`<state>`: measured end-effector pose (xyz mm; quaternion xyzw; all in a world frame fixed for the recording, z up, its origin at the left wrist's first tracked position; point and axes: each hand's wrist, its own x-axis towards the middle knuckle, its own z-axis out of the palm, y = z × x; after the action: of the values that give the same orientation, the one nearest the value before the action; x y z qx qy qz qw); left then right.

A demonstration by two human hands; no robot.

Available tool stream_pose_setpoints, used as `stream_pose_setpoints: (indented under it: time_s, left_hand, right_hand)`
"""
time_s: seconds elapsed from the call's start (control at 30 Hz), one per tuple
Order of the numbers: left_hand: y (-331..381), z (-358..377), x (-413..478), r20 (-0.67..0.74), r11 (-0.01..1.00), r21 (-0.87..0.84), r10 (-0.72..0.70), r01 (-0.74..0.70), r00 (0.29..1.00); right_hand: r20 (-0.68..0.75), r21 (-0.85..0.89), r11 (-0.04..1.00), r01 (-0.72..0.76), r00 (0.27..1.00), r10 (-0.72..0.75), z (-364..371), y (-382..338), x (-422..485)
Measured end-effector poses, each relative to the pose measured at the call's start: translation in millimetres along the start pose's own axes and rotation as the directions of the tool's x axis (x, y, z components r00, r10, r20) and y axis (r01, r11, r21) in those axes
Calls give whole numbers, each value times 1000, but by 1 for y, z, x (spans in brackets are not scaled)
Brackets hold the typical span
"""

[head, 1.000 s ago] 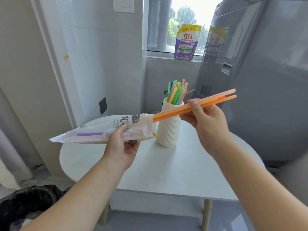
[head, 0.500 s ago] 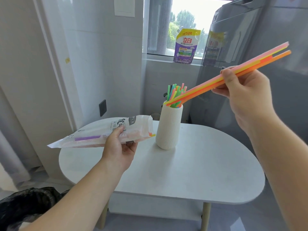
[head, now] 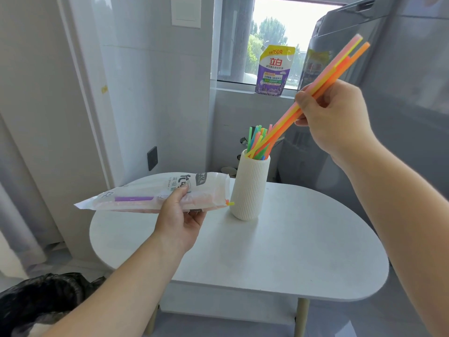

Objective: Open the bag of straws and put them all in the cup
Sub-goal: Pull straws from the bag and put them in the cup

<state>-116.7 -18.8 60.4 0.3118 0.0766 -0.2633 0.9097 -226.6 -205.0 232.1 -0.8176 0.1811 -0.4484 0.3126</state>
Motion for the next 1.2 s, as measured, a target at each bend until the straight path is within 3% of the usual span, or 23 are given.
stream_pose_setpoints:
  time_s: [0.63, 1.2]
  left_hand:
    - [-1, 2, 1, -6, 1000, 16, -2, 2, 1000]
    - [-2, 2, 2, -7, 1000, 24, 5, -5, 1000]
  right_hand:
    - [-1, -95, 995, 31, 1000, -31, 3, -8, 14]
    - [148, -64, 998, -19, 989, 28, 18, 7, 28]
